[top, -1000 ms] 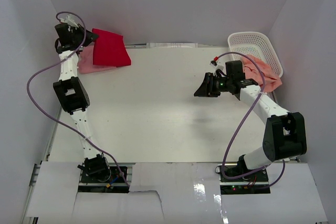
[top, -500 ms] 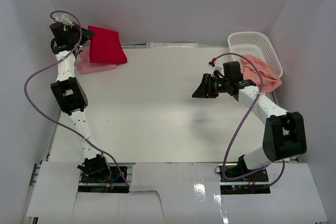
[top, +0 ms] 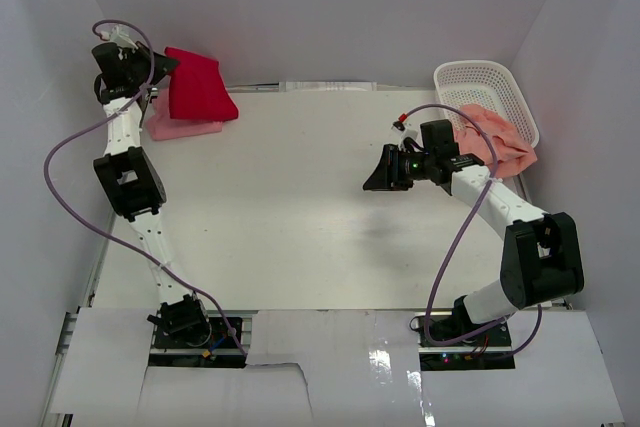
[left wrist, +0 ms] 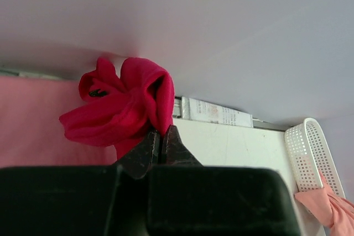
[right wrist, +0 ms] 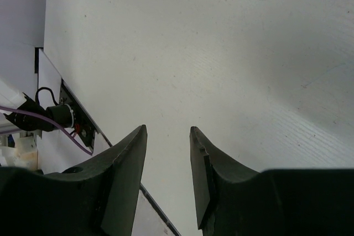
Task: Fold and stack the t-shirts
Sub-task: Put the neatly folded tshirt into the corner of the board with the left arm
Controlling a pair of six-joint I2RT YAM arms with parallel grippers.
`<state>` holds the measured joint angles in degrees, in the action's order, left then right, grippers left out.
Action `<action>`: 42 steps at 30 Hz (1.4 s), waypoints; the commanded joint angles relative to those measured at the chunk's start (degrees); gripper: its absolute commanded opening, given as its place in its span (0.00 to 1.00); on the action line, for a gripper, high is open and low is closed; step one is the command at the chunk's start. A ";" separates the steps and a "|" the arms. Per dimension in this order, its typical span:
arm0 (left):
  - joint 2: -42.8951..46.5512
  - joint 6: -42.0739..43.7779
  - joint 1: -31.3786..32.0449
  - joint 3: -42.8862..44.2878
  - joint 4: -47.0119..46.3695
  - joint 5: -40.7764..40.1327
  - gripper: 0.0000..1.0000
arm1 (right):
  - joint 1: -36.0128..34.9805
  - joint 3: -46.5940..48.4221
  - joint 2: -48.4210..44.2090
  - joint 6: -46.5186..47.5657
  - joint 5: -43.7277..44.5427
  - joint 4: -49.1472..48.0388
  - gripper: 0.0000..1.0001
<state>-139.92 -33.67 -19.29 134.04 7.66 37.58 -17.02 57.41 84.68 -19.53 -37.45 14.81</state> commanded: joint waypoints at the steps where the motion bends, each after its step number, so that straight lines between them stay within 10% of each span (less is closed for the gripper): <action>1: 5.88 0.62 -0.84 -4.22 -3.97 0.30 0.00 | -0.21 -0.37 -1.54 -0.07 0.27 -1.36 0.43; 32: 1.58 15.48 -1.19 -10.11 -10.99 -30.02 0.00 | -1.70 2.80 5.05 -3.06 0.71 -0.66 0.44; 42: -0.18 12.84 -1.19 -11.34 -12.23 -34.24 0.68 | -2.41 2.54 5.75 -3.67 0.89 -1.36 0.44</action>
<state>-140.64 -19.92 -20.05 122.50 -2.98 5.87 -19.03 58.02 90.13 -22.65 -36.56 14.85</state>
